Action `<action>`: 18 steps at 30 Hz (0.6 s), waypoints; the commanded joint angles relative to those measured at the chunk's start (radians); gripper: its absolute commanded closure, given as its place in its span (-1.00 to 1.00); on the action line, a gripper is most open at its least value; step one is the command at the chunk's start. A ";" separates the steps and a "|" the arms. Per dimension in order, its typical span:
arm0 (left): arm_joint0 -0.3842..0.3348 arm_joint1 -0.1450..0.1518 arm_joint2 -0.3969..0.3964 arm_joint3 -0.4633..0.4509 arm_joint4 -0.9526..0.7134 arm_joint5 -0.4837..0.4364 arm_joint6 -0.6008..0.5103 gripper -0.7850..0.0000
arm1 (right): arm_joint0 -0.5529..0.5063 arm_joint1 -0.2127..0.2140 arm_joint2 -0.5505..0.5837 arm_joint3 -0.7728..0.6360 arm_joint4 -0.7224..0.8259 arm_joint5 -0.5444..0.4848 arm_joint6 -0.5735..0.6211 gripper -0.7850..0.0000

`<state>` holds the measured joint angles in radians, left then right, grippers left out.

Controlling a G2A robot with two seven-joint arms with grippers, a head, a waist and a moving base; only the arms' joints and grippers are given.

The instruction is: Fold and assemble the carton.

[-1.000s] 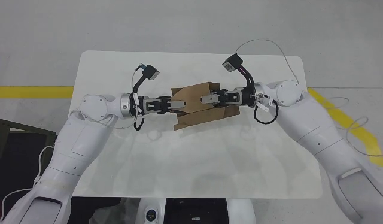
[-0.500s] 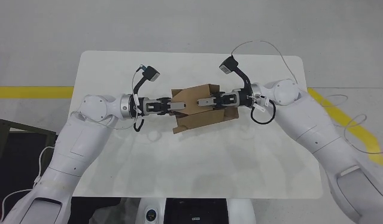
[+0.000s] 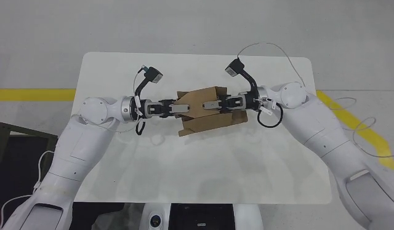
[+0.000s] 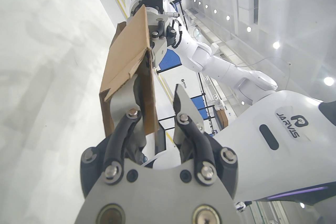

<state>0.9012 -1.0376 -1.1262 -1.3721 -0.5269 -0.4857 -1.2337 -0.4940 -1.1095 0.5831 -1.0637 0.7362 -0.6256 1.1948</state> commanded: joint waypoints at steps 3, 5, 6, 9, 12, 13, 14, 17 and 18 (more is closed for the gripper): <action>0.000 0.000 -0.008 0.000 -0.023 0.005 0.004 -1.00 | -0.002 -0.001 -0.002 0.008 -0.009 -0.004 -0.004 1.00; 0.003 -0.001 -0.010 -0.005 -0.043 0.013 0.009 -1.00 | -0.004 -0.001 -0.003 0.011 -0.013 -0.005 -0.005 1.00; 0.004 -0.002 -0.011 -0.008 -0.056 0.018 0.012 -1.00 | -0.004 -0.001 -0.004 0.011 -0.019 -0.006 -0.007 1.00; 0.005 -0.004 -0.013 -0.022 -0.087 0.032 0.017 -1.00 | -0.005 -0.002 -0.006 0.016 -0.035 -0.009 -0.009 1.00; 0.004 -0.006 -0.015 -0.034 -0.115 0.046 0.021 -1.00 | -0.006 -0.003 -0.006 0.018 -0.042 -0.013 -0.013 1.00; 0.004 -0.007 -0.015 -0.038 -0.123 0.049 0.021 -1.00 | -0.006 -0.004 -0.006 0.019 -0.044 -0.014 -0.014 1.00; 0.004 -0.007 -0.016 -0.040 -0.129 0.053 0.022 -1.00 | -0.005 -0.005 -0.006 0.020 -0.045 -0.015 -0.016 1.00; 0.004 -0.009 -0.019 -0.048 -0.150 0.066 0.025 -1.00 | -0.005 -0.007 -0.007 0.032 -0.052 -0.021 -0.022 1.00; 0.003 -0.009 -0.020 -0.052 -0.155 0.069 0.025 -1.00 | -0.005 -0.009 -0.007 0.036 -0.052 -0.022 -0.022 1.00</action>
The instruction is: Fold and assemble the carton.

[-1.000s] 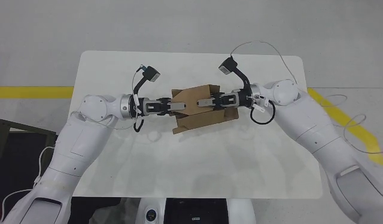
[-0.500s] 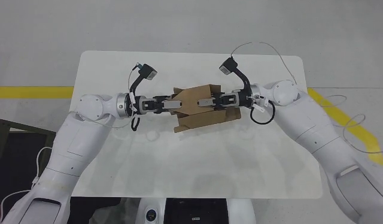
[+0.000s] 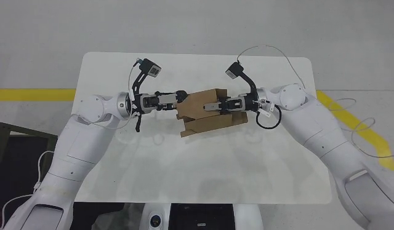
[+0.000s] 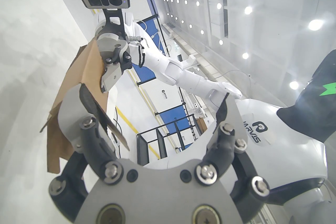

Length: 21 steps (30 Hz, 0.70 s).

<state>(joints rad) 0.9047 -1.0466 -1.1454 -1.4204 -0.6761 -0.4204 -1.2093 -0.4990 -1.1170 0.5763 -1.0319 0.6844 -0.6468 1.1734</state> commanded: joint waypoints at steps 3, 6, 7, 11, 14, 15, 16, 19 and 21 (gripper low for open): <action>0.001 -0.003 0.000 -0.015 -0.018 0.014 0.004 -1.00 | 0.001 -0.007 -0.003 0.008 0.000 -0.004 -0.004 1.00; 0.000 -0.005 0.004 -0.025 -0.023 0.021 0.008 -1.00 | 0.003 -0.012 -0.003 0.014 0.000 -0.009 -0.009 1.00; 0.000 -0.006 0.005 -0.026 -0.024 0.022 0.009 -1.00 | 0.004 -0.014 -0.002 0.017 -0.002 -0.011 -0.011 1.00; -0.003 -0.010 0.010 -0.032 -0.024 0.026 0.015 -1.00 | 0.006 -0.020 0.000 0.027 -0.004 -0.014 -0.014 1.00; -0.006 -0.013 0.016 -0.035 -0.023 0.029 0.016 -1.00 | 0.008 -0.024 0.001 0.031 -0.012 -0.015 -0.015 1.00; -0.007 -0.014 0.018 -0.036 -0.022 0.029 0.017 -1.00 | 0.009 -0.025 0.002 0.031 -0.014 -0.015 -0.015 1.00; -0.009 -0.015 0.020 -0.037 -0.021 0.029 0.016 -1.00 | 0.009 -0.027 0.002 0.032 -0.015 -0.015 -0.015 1.00; -0.018 -0.018 0.028 -0.037 0.003 0.016 0.010 -1.00 | 0.012 -0.031 0.005 0.031 -0.020 -0.015 -0.015 1.00; -0.023 -0.020 0.034 -0.030 0.025 0.002 0.008 -1.00 | 0.014 -0.034 0.006 0.028 -0.025 -0.014 -0.014 1.00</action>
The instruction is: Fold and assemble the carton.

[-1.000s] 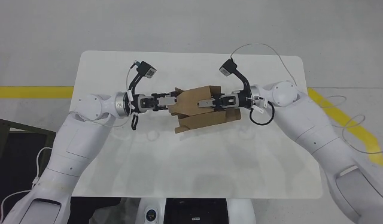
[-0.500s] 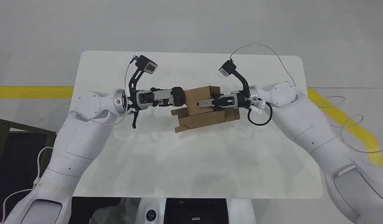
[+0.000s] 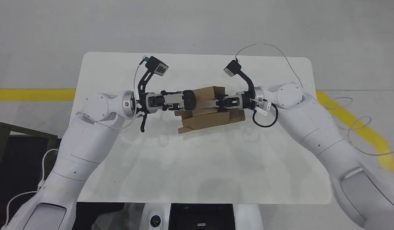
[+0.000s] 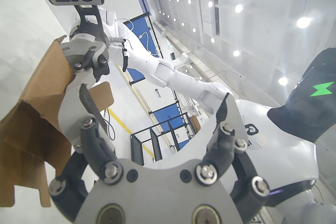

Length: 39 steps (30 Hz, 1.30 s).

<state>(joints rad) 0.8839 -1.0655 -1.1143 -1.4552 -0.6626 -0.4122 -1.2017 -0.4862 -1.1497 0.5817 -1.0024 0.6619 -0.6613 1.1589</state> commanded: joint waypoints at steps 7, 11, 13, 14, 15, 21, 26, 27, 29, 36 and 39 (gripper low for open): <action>-0.020 -0.008 0.020 0.023 0.071 -0.034 0.020 -1.00 | -0.002 -0.007 0.009 -0.018 -0.009 0.001 0.001 1.00; -0.024 -0.010 0.025 0.028 0.092 -0.043 0.027 -1.00 | -0.008 -0.009 0.014 -0.030 -0.011 0.002 0.002 1.00; -0.026 -0.011 0.025 0.030 0.094 -0.044 0.029 -1.00 | -0.009 -0.010 0.017 -0.034 -0.015 0.004 0.004 1.00; -0.027 -0.012 0.024 0.031 0.095 -0.045 0.030 -1.00 | -0.010 -0.010 0.019 -0.035 -0.017 0.004 0.004 1.00; -0.028 -0.012 0.024 0.031 0.095 -0.046 0.030 -1.00 | -0.011 -0.010 0.020 -0.035 -0.018 0.005 0.005 1.00; -0.030 -0.012 0.008 0.032 0.087 -0.047 0.036 -1.00 | -0.017 -0.010 0.033 -0.029 -0.024 0.005 0.005 1.00; -0.018 -0.006 -0.029 0.042 0.083 -0.047 0.046 -1.00 | -0.024 -0.005 0.051 -0.012 -0.028 0.007 0.007 1.00; -0.013 -0.005 -0.035 0.045 0.083 -0.046 0.046 -1.00 | -0.024 -0.004 0.056 -0.010 -0.030 0.008 0.008 1.00; -0.002 -0.003 -0.045 0.047 0.082 -0.044 0.048 -1.00 | -0.024 -0.002 0.065 -0.006 -0.034 0.006 0.006 1.00; 0.024 0.003 -0.069 0.045 0.108 -0.038 0.059 -1.00 | -0.032 0.003 0.089 -0.011 -0.038 0.011 0.011 1.00; 0.029 0.005 -0.074 0.050 0.120 -0.035 0.062 -1.00 | -0.041 0.004 0.095 -0.027 -0.035 0.018 0.018 1.00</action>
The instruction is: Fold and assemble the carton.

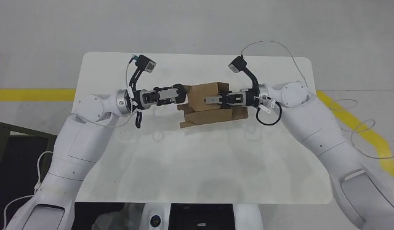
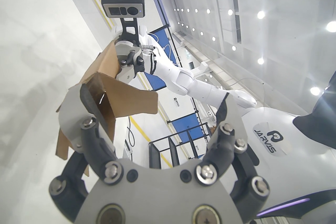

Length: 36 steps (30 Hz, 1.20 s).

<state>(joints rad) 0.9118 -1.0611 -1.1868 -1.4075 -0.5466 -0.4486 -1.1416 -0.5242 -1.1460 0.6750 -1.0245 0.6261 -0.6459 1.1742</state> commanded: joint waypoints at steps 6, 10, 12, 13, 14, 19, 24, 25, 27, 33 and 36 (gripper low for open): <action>0.001 0.002 -0.008 0.018 0.029 0.001 0.012 -1.00 | -0.024 0.004 0.004 -0.060 0.005 0.022 0.022 1.00; -0.002 0.001 -0.007 0.022 0.031 0.001 0.013 -1.00 | -0.035 0.006 0.004 -0.091 0.004 0.032 0.032 1.00; -0.002 0.000 -0.004 0.022 0.030 0.003 0.013 -1.00 | -0.039 0.007 0.002 -0.104 0.005 0.036 0.036 1.00; -0.003 -0.001 -0.001 0.020 0.029 0.004 0.013 -1.00 | -0.041 0.007 0.000 -0.110 0.005 0.039 0.039 1.00; -0.003 -0.001 0.001 0.019 0.027 0.004 0.012 -1.00 | -0.042 0.006 -0.001 -0.115 0.005 0.039 0.039 1.00; -0.001 -0.005 0.012 0.010 0.008 0.010 0.007 -1.00 | -0.044 0.003 -0.010 -0.128 0.006 0.046 0.046 1.00; -0.001 -0.007 0.019 -0.001 -0.008 0.016 0.003 -1.00 | -0.043 -0.001 -0.019 -0.128 0.008 0.047 0.047 1.00; -0.002 -0.008 0.020 -0.003 -0.011 0.016 0.002 -1.00 | -0.043 -0.002 -0.020 -0.127 0.008 0.046 0.046 1.00; -0.002 -0.009 0.023 -0.007 -0.017 0.017 0.000 -1.00 | -0.042 -0.004 -0.023 -0.124 0.009 0.046 0.046 1.00; -0.005 -0.013 0.032 -0.008 -0.023 0.016 -0.006 -1.00 | -0.042 -0.007 -0.023 -0.110 0.015 0.046 0.046 1.00; -0.009 -0.011 0.024 0.010 0.006 0.008 0.002 -1.00 | -0.042 -0.006 -0.014 -0.100 0.020 0.042 0.042 1.00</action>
<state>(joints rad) 0.9044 -1.0734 -1.1578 -1.4058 -0.5544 -0.4369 -1.1434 -0.5661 -1.1523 0.6572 -1.1282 0.6449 -0.6019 1.2182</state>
